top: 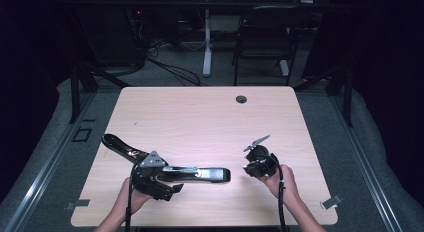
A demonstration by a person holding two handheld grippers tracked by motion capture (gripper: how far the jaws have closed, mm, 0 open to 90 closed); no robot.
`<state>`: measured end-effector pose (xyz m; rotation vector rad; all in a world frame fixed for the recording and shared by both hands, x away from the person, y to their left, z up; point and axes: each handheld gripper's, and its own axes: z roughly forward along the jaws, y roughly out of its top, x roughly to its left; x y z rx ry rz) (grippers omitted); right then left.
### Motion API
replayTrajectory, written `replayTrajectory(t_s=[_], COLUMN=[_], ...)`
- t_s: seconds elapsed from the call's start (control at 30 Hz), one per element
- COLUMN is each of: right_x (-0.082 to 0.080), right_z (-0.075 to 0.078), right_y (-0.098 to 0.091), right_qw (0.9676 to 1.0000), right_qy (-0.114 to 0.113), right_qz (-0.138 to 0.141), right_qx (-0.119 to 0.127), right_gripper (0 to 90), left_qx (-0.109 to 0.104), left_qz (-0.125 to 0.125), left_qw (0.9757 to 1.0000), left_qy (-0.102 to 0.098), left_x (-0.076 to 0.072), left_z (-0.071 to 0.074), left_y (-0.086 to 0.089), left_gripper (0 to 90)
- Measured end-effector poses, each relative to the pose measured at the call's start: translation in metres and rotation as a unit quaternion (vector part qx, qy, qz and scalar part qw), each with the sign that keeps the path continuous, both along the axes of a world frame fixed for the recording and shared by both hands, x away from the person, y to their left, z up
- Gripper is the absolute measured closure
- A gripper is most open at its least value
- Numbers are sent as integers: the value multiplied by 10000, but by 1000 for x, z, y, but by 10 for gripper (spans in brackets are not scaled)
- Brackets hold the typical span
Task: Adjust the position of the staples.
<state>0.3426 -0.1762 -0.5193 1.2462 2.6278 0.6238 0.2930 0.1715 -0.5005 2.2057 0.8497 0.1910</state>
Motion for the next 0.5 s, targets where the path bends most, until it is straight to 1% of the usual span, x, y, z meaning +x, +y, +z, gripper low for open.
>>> replayTrajectory(t_s=[0.03,0.07,0.1,0.13,0.17,0.2,0.27,0.3,0.33,0.37,0.43,0.5], right_x=[-2,-2,-3,-3,-3,-2,-1,-1,0,-1,0,1], right_z=[-4,-5,-7,-9,-12,-12,-14,-17,-18,-21,-22,-23], right_y=[1,1,2,2,4,4,6,7,7,8,7,8], right_qw=[10000,9999,9998,9997,9997,9995,9993,9993,9988,9989,9982,9980], right_qy=[-17,100,124,170,153,169,203,200,273,272,314,350], right_qz=[-80,-57,-61,-79,-153,-134,-183,-228,-168,-246,-211,-185], right_qx=[-5,-66,-147,-147,-115,-213,-251,-216,-362,-306,-472,-492], right_gripper=[777,777,777,777,777,777,777,777,777,777,777,776], left_qx=[4,2,1,-2,6,14,42,55,61,56,66,76], left_qz=[-3,-1,-2,-9,-19,-34,-49,-70,-76,-82,-91,-101], left_qw=[10000,10000,10000,10000,10000,10000,10000,10000,9999,9999,9999,9999], left_qy=[-3,-7,-8,-10,-9,5,11,32,34,33,32,33], left_x=[0,0,0,0,0,0,0,0,0,0,0,0], left_z=[0,0,0,0,0,0,0,0,0,0,0,-1], left_y=[0,0,0,0,0,0,-1,-1,-1,-1,-1,-1], left_gripper=[0,0,0,0,0,0,0,0,0,0,0,0])
